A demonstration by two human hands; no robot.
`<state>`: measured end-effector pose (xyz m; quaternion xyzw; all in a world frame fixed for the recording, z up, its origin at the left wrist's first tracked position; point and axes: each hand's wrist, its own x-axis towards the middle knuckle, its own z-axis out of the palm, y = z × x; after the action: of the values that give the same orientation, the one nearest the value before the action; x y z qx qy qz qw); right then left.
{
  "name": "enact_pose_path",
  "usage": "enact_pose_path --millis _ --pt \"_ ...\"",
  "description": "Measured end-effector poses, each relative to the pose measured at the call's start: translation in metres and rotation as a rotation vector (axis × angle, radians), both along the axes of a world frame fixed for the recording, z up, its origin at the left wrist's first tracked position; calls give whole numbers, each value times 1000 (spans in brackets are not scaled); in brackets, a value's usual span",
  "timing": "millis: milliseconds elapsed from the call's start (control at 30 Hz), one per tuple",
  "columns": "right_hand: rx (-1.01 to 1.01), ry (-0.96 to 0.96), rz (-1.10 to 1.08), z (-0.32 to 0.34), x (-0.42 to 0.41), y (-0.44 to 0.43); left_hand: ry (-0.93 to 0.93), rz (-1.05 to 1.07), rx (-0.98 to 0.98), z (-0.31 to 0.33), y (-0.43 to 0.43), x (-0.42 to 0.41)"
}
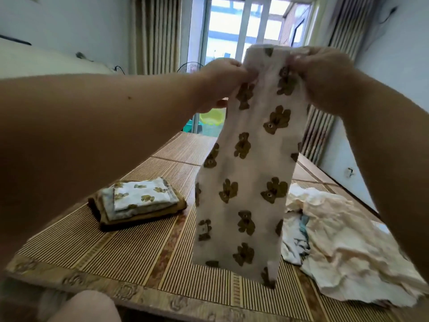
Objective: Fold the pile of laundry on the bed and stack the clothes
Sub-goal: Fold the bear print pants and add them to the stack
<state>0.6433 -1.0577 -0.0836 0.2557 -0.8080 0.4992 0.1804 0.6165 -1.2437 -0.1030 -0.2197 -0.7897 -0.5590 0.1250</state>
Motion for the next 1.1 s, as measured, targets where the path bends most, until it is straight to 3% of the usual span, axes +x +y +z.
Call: enact_pose_path --millis 100,267,400,533,667,767,867,967,1100 --pt "115 -94 -65 -1 0 5 -64 -81 -36 -5 0 -4" --pt "139 -187 -117 -10 -9 6 -121 -10 -78 -19 -1 -17" --pt "137 -222 -108 -19 -23 8 -259 -198 -18 -25 -1 -21" --pt "114 -185 -108 -26 -33 15 -257 -91 4 -29 -2 -40" --pt "106 -156 -208 -42 -52 19 -270 33 -137 -32 -4 -67" --pt "120 -217 -268 -57 -74 16 -324 137 -260 -42 -2 -85" --pt "40 -313 -233 -75 -102 7 -376 139 -223 -56 3 -108" --pt "5 -275 -219 -95 -140 0 -298 230 -243 -69 8 -139" --pt "-182 -166 -157 -102 -184 -8 -48 287 -218 -80 8 -176"
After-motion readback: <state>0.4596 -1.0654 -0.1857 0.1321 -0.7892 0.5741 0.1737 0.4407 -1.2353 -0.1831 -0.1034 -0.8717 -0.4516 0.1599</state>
